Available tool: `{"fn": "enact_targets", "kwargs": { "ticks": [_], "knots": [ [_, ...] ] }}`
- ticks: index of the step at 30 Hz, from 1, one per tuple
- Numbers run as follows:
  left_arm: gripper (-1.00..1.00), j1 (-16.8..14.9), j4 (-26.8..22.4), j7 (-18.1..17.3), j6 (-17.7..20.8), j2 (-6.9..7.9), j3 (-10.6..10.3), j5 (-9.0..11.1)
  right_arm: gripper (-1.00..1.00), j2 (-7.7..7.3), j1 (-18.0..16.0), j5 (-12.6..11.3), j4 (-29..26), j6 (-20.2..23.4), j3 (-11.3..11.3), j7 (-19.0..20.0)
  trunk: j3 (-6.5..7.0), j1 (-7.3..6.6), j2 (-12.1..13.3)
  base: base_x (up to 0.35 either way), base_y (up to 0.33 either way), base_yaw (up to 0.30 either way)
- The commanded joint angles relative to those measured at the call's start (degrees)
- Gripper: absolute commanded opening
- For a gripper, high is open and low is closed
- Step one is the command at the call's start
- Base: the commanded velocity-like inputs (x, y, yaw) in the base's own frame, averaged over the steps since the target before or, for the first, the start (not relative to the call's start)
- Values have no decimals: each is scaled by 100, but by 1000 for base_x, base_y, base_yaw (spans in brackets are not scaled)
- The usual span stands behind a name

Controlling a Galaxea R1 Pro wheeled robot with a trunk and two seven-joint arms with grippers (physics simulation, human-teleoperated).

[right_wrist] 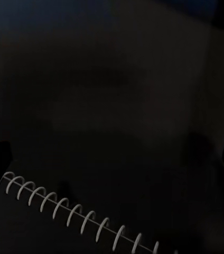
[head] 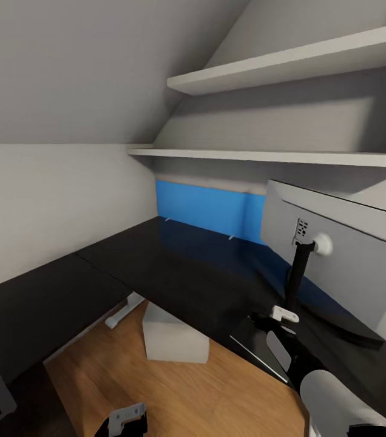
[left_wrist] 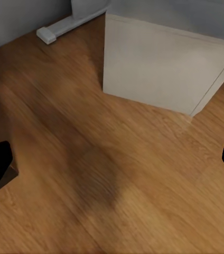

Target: In the bedroom, organize the workspace by keeping the computer under the desk, ensuring the monitor is on the desk, placing the keyboard on the desk next to the monitor, placing the mouse on the desk next to the keyboard, moving the folder from the swivel chair onto the desk next to the mouse, stacking the notebook on top of the folder with the pen on top of the notebook, and positioning the swivel chair next to the desk.

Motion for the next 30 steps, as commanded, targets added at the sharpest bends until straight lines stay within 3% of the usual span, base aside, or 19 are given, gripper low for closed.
{"fn": "enact_targets", "kwargs": {
  "ticks": [1, 12, 16, 20, 30],
  "knots": [
    [100, -1, -4, 27, -27, 3, -15, 60, 100, -6, -1, -48, -14, 34, 20, -37, -5, 0, -3, 0, 0, 0],
    [100, -1, 22, -10, -35, 23, -11, 59, 100, -6, -2, -266, -6, 65, -19, -46, -5, 0, -3, 0, 0, 0],
    [100, -1, 25, -5, -35, 28, -7, 59, 100, -8, -2, -664, 27, 374, -217, -20, -5, 0, -3, 0, 0, 0],
    [100, -1, 27, 2, -35, 33, 2, 60, 100, -5, -2, -906, 36, 468, -281, -7, -5, 0, -3, 0, 0, 0],
    [100, -1, 27, 1, -35, 37, 11, 60, 100, -4, -2, -975, 39, 491, -297, -4, -5, 0, -3, 0, 0, 0]
  ]
}}
